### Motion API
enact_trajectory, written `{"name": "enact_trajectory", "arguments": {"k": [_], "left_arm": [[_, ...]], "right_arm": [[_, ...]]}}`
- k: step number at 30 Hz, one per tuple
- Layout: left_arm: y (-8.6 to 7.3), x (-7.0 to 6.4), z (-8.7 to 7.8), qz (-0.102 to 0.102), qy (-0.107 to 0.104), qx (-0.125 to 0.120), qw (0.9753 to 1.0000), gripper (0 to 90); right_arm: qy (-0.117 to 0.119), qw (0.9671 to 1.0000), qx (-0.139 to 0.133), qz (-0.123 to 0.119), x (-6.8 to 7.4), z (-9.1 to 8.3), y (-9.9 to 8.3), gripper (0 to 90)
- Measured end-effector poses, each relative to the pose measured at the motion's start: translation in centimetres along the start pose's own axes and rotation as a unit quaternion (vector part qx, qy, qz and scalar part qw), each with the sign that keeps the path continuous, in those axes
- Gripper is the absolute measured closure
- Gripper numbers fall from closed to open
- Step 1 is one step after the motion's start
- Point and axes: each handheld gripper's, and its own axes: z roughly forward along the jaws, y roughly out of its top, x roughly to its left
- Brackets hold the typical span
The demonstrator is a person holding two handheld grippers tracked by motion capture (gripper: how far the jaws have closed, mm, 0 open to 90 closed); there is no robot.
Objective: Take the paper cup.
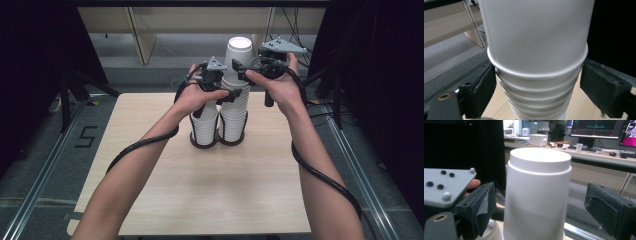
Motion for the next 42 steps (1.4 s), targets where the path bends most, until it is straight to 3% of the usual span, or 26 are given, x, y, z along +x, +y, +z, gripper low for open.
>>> {"name": "enact_trajectory", "arguments": {"k": [12, 15, 16, 24, 29, 42], "left_arm": [[-0.1, 0.1, 0.0, 0.002, 0.000, -0.004, 1.0000, 13.2], [-0.2, 0.1, -0.1, 0.006, 0.000, -0.004, 1.0000, 13.6], [-0.2, 0.0, -0.1, 0.006, 0.000, -0.004, 1.0000, 13.7], [-0.2, 0.0, -0.1, 0.006, 0.001, -0.002, 1.0000, 13.6], [-0.2, 0.0, -0.1, 0.002, 0.002, -0.006, 1.0000, 14.0], [-0.1, 0.1, -0.1, 0.003, 0.002, -0.006, 1.0000, 14.2]], "right_arm": [[-0.002, 0.9999, 0.012, 0.010, 0.5, 3.1, -0.3, 11.8], [-0.002, 0.9999, 0.007, 0.009, 0.4, 3.4, -0.6, 14.7], [-0.002, 0.9998, 0.008, 0.019, 0.4, 3.5, -0.7, 15.3], [-0.009, 0.9999, -0.003, 0.006, 0.3, 3.6, -0.9, 20.0], [-0.016, 0.9989, -0.042, 0.014, 0.3, 3.1, 0.2, 20.5], [-0.025, 0.9944, -0.096, 0.037, 0.0, 1.4, 2.9, 20.9]]}}
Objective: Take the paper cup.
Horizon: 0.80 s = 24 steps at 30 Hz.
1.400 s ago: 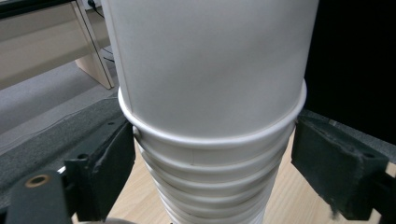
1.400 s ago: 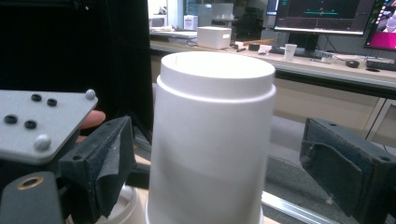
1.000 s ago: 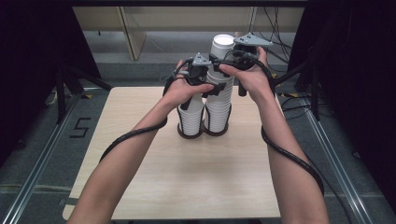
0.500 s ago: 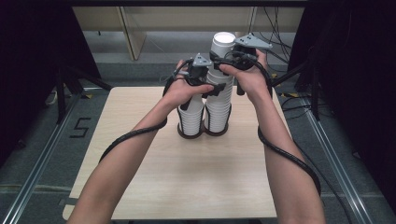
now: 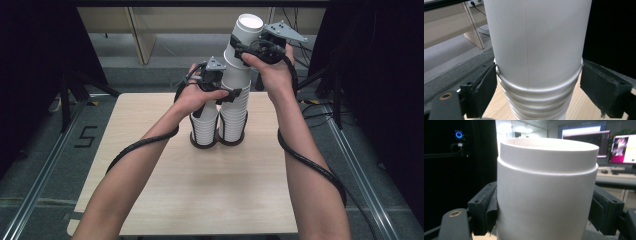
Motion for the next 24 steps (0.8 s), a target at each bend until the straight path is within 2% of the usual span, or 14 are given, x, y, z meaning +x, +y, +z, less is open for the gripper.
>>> {"name": "enact_trajectory", "arguments": {"k": [2, 8, 14, 20, 23, 24], "left_arm": [[0.0, 0.0, -0.1, 0.007, 0.003, 0.003, 1.0000, 14.2], [-0.1, -0.1, -0.2, 0.007, 0.003, 0.006, 1.0000, 15.0], [0.0, 0.0, -0.4, 0.008, 0.005, 0.002, 1.0000, 14.8], [0.3, 0.2, -2.8, 0.000, 0.008, -0.031, 0.9995, 13.2], [0.0, 0.1, -4.6, 0.007, 0.009, -0.044, 0.9990, 13.1], [-0.1, 0.1, -5.1, 0.008, 0.010, -0.046, 0.9989, 13.2]], "right_arm": [[0.001, 0.9999, -0.012, 0.000, 0.0, -0.2, 0.7, 21.0], [0.008, 0.9996, -0.028, -0.003, -0.2, -1.1, 2.1, 21.1], [0.006, 0.9990, -0.044, -0.002, -0.5, -1.9, 3.1, 21.1], [0.004, 0.9982, -0.057, -0.019, -0.8, -3.4, 4.5, 21.1], [0.004, 0.9979, -0.060, -0.023, -0.9, -4.5, 4.9, 21.1], [0.002, 0.9975, -0.062, -0.033, -1.1, -4.8, 4.9, 21.0]]}}
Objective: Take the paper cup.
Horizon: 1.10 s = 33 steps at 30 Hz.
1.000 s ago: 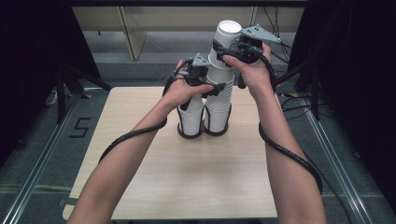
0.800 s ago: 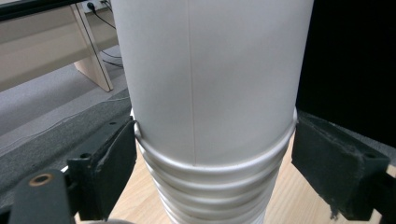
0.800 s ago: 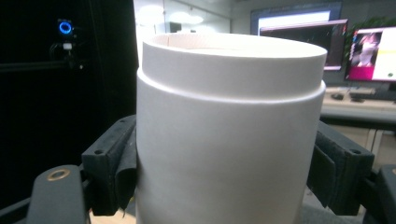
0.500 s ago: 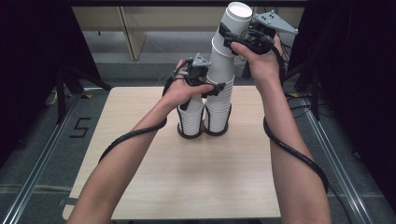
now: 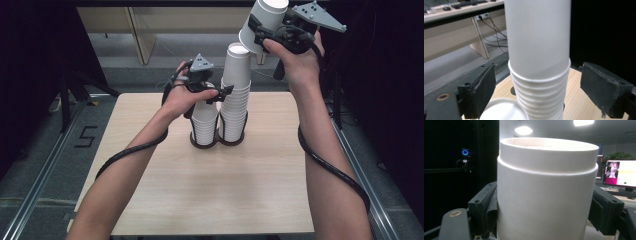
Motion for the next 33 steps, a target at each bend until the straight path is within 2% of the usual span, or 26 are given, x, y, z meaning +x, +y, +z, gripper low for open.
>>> {"name": "enact_trajectory", "arguments": {"k": [7, 11, 13, 17, 19, 21, 24, 26, 27, 32, 33], "left_arm": [[-1.2, -0.9, -4.1, 0.011, -0.001, -0.011, 0.9999, 13.5], [-2.2, -1.6, -6.3, 0.022, -0.004, -0.020, 0.9995, 13.6], [-3.0, -2.0, -7.5, 0.024, -0.008, -0.024, 0.9994, 13.8], [-4.8, -2.7, -9.2, 0.031, -0.009, -0.027, 0.9991, 13.8], [-5.8, -3.0, -9.7, 0.032, -0.009, -0.023, 0.9992, 13.8], [-6.7, -3.2, -10.1, 0.032, -0.012, -0.024, 0.9991, 13.7], [-7.8, -3.6, -10.6, 0.029, -0.012, -0.025, 0.9992, 13.7], [-8.4, -4.0, -10.8, 0.019, -0.025, -0.024, 0.9992, 13.7], [-8.8, -4.3, -10.9, 0.017, -0.027, -0.025, 0.9992, 13.6], [-10.0, -5.5, -10.9, 0.019, -0.038, -0.031, 0.9986, 13.0], [-10.3, -5.6, -10.9, 0.021, -0.039, -0.032, 0.9985, 12.7]], "right_arm": [[-0.009, 0.9997, 0.010, -0.020, -0.6, -2.3, -0.7, 21.0], [-0.001, 0.9999, 0.010, -0.007, -0.9, -3.8, -1.5, 20.9], [0.000, 0.9999, 0.014, 0.003, -1.0, -4.9, -2.1, 20.9], [0.014, 0.9988, 0.023, 0.040, -1.0, -6.3, -3.7, 20.9], [0.021, 0.9966, 0.033, 0.072, -0.9, -7.0, -4.6, 20.8], [0.027, 0.9947, 0.033, 0.094, -0.8, -7.5, -5.6, 20.9], [0.041, 0.9896, 0.033, 0.134, -0.2, -8.1, -7.0, 20.9], [0.050, 0.9874, 0.044, 0.143, 0.2, -8.4, -7.8, 20.9], [0.050, 0.9880, 0.042, 0.140, 0.3, -8.4, -8.2, 20.8], [0.053, 0.9860, 0.070, 0.142, 1.4, -8.7, -10.6, 20.8], [0.058, 0.9845, 0.075, 0.148, 1.8, -8.8, -11.2, 20.8]]}}
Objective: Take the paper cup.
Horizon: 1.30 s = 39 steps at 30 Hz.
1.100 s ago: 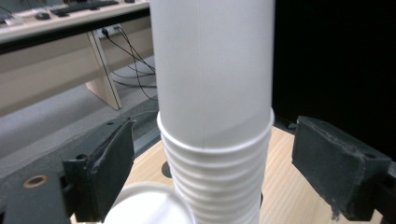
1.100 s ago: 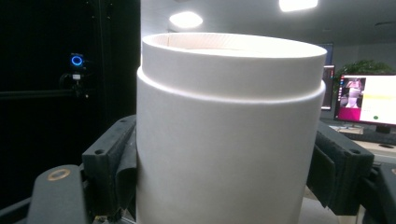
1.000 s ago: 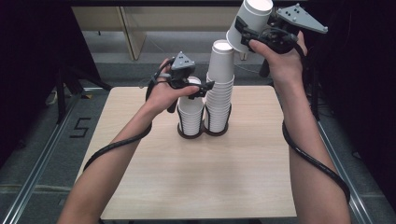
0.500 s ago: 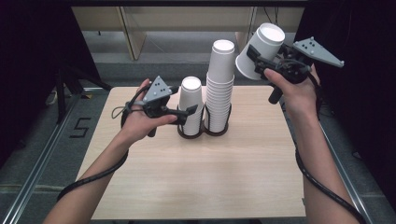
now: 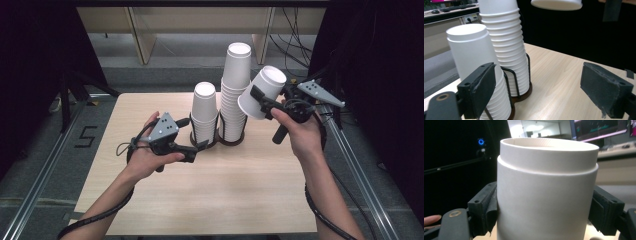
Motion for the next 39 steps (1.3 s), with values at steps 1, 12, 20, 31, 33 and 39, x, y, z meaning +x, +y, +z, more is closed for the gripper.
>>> {"name": "enact_trajectory", "arguments": {"k": [1, 12, 20, 31, 33, 39], "left_arm": [[-0.5, -0.2, 0.0, 0.004, 0.000, -0.004, 1.0000, 12.4], [-5.7, -1.9, 0.4, -0.008, -0.002, -0.020, 0.9998, 6.4], [-8.6, -2.4, 0.4, -0.026, -0.004, -0.008, 0.9996, 4.1], [-10.0, -2.5, 0.1, -0.027, 0.001, 0.013, 0.9996, 4.7], [-10.0, -2.4, 0.2, -0.030, -0.003, 0.013, 0.9995, 5.1], [-9.9, -2.0, 0.1, -0.037, -0.004, 0.024, 0.9990, 6.0]], "right_arm": [[0.001, 1.0000, 0.002, 0.001, 0.0, 0.0, -0.5, 20.8], [0.020, 0.9970, 0.034, 0.066, 0.7, -0.2, -8.4, 20.6], [0.016, 0.9949, 0.050, 0.086, 0.7, -0.5, -11.8, 20.5], [-0.010, 0.9953, 0.092, 0.026, 1.1, -0.9, -13.7, 20.4], [-0.017, 0.9941, 0.106, -0.016, 1.5, -0.9, -13.9, 20.4], [-0.032, 0.9816, 0.125, -0.141, 2.4, -0.6, -14.6, 20.5]]}}
